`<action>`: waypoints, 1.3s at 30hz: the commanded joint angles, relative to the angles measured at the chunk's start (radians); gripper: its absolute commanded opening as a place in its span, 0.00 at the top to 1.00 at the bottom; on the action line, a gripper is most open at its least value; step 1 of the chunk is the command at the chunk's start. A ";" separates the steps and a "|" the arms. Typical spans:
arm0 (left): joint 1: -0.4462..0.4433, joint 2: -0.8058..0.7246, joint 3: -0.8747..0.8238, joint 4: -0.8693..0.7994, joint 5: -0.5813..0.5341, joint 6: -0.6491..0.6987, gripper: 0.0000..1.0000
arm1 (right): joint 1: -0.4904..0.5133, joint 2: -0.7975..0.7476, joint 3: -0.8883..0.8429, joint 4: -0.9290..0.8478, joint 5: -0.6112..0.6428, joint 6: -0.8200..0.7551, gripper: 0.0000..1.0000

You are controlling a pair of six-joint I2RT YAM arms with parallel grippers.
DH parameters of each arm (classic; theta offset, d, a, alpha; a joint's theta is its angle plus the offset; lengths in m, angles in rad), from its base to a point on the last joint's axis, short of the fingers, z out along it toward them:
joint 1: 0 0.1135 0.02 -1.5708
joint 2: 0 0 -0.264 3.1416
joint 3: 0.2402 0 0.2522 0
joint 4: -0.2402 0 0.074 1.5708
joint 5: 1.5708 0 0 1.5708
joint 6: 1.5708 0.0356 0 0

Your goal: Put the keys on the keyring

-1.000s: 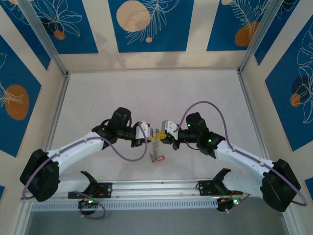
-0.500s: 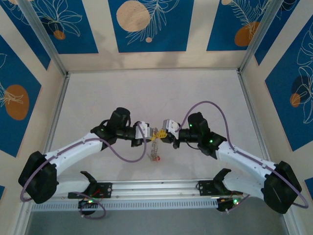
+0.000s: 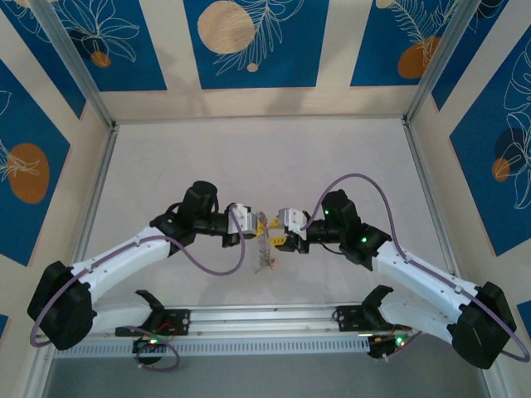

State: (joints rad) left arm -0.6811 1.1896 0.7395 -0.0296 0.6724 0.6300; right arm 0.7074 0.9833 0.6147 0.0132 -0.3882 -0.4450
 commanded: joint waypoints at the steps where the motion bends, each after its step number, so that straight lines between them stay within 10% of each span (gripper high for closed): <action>1: 0.005 -0.030 0.001 0.013 0.055 0.016 1.00 | 0.006 0.030 0.039 -0.001 0.006 -0.030 0.62; 25: 0.006 -0.047 0.014 0.016 0.070 0.036 1.00 | -0.007 0.130 0.006 0.101 -0.029 0.070 0.72; 36: 0.005 -0.051 0.018 -0.024 0.018 0.058 1.00 | -0.007 0.131 0.004 0.106 -0.039 0.071 1.00; 39: 0.006 -0.046 0.033 -0.089 -0.020 0.082 0.79 | -0.006 0.110 0.000 0.099 -0.018 0.059 1.00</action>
State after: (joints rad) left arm -0.6735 1.1687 0.7406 -0.0837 0.6598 0.6708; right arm 0.6991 1.1160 0.6262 0.1162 -0.4221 -0.3710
